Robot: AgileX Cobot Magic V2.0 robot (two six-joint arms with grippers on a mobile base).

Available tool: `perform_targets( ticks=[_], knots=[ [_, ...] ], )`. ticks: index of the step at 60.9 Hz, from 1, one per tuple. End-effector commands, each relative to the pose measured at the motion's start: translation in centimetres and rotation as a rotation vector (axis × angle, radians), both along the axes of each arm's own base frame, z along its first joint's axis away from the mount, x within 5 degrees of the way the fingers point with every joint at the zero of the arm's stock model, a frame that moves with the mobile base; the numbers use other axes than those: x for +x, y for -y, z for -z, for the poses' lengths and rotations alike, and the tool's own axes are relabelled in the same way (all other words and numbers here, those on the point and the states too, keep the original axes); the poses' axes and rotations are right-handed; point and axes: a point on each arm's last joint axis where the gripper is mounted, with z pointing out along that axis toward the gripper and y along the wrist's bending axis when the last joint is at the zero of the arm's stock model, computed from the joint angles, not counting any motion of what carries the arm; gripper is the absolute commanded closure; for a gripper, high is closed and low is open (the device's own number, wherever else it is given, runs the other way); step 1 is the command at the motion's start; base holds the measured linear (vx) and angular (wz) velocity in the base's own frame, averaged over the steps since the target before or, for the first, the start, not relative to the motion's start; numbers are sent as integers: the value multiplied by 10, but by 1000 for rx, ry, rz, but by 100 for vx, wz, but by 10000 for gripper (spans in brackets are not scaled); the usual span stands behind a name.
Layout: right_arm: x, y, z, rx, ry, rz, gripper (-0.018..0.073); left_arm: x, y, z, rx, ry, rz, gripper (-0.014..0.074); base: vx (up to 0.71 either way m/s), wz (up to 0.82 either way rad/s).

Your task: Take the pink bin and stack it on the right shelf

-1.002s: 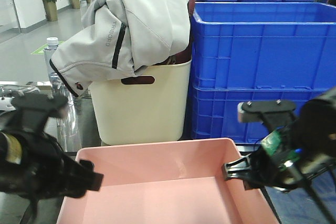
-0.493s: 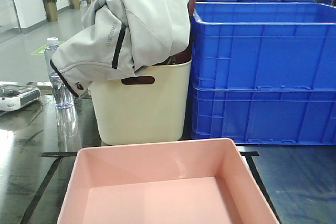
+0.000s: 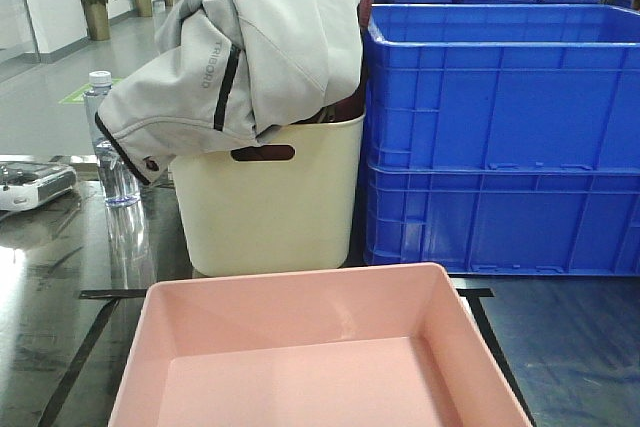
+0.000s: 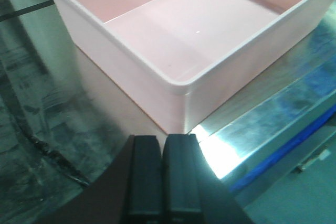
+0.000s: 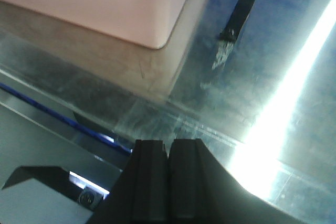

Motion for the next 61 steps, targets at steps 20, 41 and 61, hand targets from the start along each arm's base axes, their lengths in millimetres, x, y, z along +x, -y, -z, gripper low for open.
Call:
perform_targets(
  ticks=[20,41,61],
  knots=[
    [6,-3,-4,23,68,-10,573,6,2,0,-29,60,-11,603,0,0],
    [6,-3,-4,24,68,-10,571,0,-10,-4,-26,168,-97,602,0,0],
    [5,-3,-4,28,65,-11,568,-10,-37,50,-83,545,-492,602,0,0]
  ],
)
